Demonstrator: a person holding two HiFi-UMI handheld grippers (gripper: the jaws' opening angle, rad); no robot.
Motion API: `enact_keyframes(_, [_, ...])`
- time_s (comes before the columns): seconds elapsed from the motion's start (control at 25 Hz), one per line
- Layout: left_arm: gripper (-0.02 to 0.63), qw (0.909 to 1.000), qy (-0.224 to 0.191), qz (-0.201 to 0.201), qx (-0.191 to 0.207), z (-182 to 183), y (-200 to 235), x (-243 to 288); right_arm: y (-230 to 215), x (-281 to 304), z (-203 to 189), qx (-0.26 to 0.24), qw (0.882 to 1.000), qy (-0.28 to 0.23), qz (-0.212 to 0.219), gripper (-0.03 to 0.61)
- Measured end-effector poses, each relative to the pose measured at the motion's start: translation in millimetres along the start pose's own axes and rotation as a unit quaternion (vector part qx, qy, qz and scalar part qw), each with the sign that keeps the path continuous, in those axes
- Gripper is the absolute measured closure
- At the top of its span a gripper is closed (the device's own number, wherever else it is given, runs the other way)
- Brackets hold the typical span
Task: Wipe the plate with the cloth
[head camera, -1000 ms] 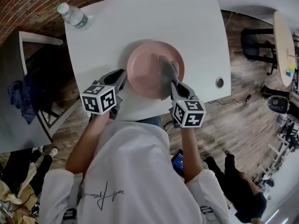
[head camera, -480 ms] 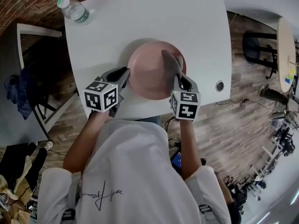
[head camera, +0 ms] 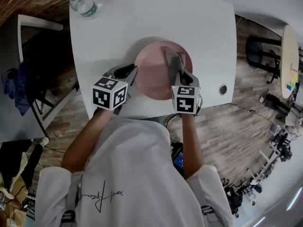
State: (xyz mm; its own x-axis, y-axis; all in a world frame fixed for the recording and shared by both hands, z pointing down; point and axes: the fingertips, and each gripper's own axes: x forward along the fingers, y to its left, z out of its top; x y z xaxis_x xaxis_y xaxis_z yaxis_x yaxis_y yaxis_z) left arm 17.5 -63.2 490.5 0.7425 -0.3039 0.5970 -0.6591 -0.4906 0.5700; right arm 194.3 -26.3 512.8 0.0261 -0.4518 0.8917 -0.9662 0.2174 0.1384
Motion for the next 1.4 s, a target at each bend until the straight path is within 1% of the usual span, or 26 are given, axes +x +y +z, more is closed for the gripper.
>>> enact_keyframes(0.2, [0.544, 0.9999, -0.008, -0.003, -0.011, 4, 0, 1, -1, 7, 0, -0.010, 1.000, 0.009, -0.006, 0.551])
enact_keyframes(0.36, [0.537, 0.9998, -0.016, -0.002, -0.015, 8, 1, 2, -2, 9, 0, -0.015, 1.000, 0.012, -0.007, 0.551])
enact_keyframes(0.44, [0.499, 0.9996, -0.021, 0.005, -0.015, 10, 3, 2, -1, 10, -1, -0.015, 1.000, 0.014, -0.006, 0.551])
enact_keyframes(0.6, [0.477, 0.9995, -0.022, 0.016, -0.016, 11, 9, 6, -3, 14, -2, -0.022, 1.000, 0.014, -0.007, 0.551])
enact_keyframes(0.92, [0.485, 0.9998, -0.001, 0.007, -0.017, 3, 8, 22, -3, 19, 0, -0.021, 0.999, 0.028, -0.002, 0.552])
enact_keyframes(1.0, [0.511, 0.9998, 0.005, 0.009, -0.018, 0, 9, 24, -4, 20, 1, -0.020, 0.999, 0.027, -0.004, 0.552])
enact_keyframes(1.04, [0.554, 0.9998, 0.005, 0.010, -0.019, 0, 11, 25, -4, 20, 2, -0.020, 0.999, 0.026, -0.004, 0.552])
enact_keyframes(1.08, [0.560, 0.9998, 0.004, 0.010, -0.019, 0, 12, 26, -4, 21, 3, -0.022, 0.999, 0.026, -0.005, 0.552])
enact_keyframes(1.4, [0.560, 0.9997, 0.001, 0.000, -0.025, 3, 14, 26, -7, 23, 7, -0.028, 0.999, 0.031, -0.005, 0.552])
